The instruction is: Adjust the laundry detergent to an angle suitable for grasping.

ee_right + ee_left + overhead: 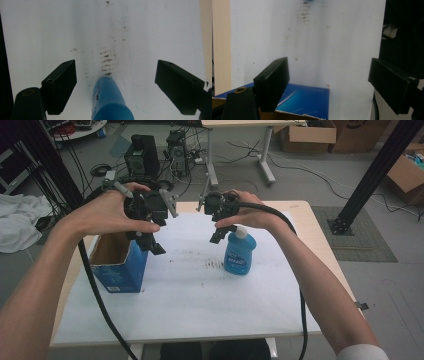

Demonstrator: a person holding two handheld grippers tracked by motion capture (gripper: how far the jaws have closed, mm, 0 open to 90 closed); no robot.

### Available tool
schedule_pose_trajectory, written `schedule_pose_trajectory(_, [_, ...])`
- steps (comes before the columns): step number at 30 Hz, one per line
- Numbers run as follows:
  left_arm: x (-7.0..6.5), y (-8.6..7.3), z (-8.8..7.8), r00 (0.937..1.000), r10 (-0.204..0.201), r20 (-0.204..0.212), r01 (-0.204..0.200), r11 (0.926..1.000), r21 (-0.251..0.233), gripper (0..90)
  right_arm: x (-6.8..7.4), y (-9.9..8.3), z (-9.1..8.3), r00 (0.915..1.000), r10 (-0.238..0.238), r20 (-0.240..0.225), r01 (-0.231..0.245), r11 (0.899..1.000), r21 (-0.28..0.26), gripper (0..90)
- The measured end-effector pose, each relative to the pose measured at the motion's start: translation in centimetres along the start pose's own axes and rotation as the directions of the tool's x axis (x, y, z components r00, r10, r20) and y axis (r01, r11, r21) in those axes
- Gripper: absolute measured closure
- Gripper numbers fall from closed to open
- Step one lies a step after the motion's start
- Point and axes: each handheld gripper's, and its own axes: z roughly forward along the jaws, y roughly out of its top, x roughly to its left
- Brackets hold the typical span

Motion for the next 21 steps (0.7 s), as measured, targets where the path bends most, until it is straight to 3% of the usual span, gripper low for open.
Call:
schedule_pose_trajectory(6, [-0.03,0.16,-0.17,1.0,0.007,-0.004,-0.007,1.0,0.003,17.8,-0.05,-0.45,-0.37,1.0,0.008,0.005,-0.008,1.0,-0.003,17.4])
schedule_pose_trajectory(21, [-0.53,-0.05,-0.07,0.9998,-0.019,-0.008,0.019,0.9998,0.001,17.8,0.19,-0.25,-0.42,1.0,0.002,0.001,-0.002,1.0,0.003,17.4])
